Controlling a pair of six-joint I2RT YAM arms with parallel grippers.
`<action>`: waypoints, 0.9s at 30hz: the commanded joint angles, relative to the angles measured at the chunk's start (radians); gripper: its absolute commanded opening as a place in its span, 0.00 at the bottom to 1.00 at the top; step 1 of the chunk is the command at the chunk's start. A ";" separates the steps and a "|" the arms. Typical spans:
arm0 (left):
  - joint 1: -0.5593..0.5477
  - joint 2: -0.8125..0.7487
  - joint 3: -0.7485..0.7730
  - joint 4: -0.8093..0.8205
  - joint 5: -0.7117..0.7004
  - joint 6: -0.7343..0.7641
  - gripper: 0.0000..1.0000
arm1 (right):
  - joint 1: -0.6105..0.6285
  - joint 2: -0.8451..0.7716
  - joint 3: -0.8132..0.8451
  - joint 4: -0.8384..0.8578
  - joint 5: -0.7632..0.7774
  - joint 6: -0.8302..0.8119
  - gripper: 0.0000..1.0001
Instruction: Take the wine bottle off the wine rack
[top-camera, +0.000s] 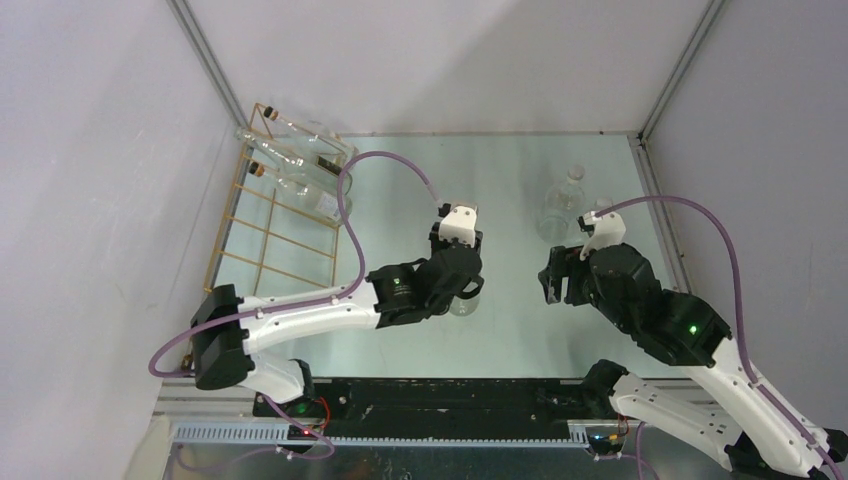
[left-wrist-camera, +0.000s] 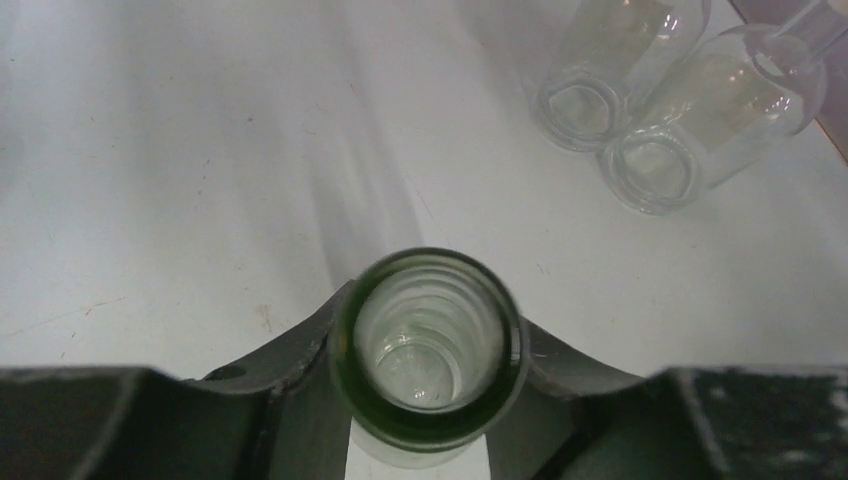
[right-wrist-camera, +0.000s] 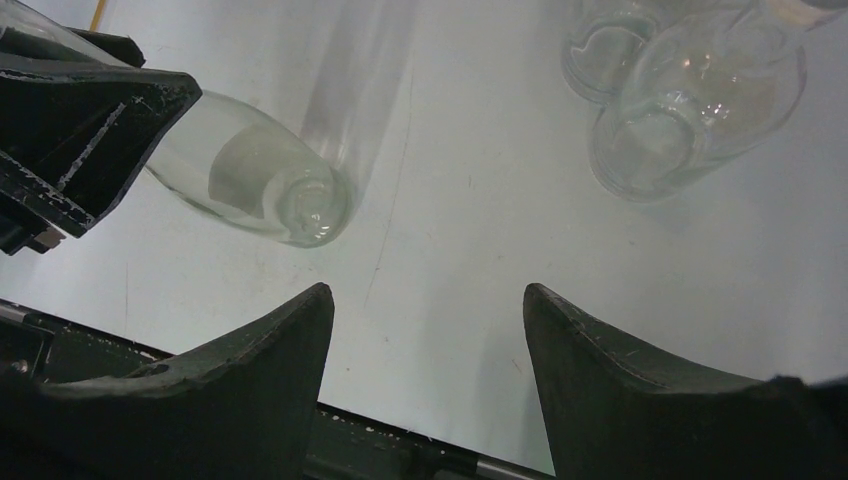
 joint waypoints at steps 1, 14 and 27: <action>-0.011 -0.015 0.022 0.133 -0.079 -0.049 0.53 | -0.004 0.000 -0.001 0.040 0.015 -0.022 0.73; -0.020 -0.037 0.066 0.059 -0.088 -0.080 0.71 | -0.006 0.011 0.000 0.043 0.018 -0.044 0.75; -0.020 -0.164 0.130 -0.009 -0.174 -0.037 0.95 | -0.007 0.055 0.000 0.129 -0.074 -0.074 0.75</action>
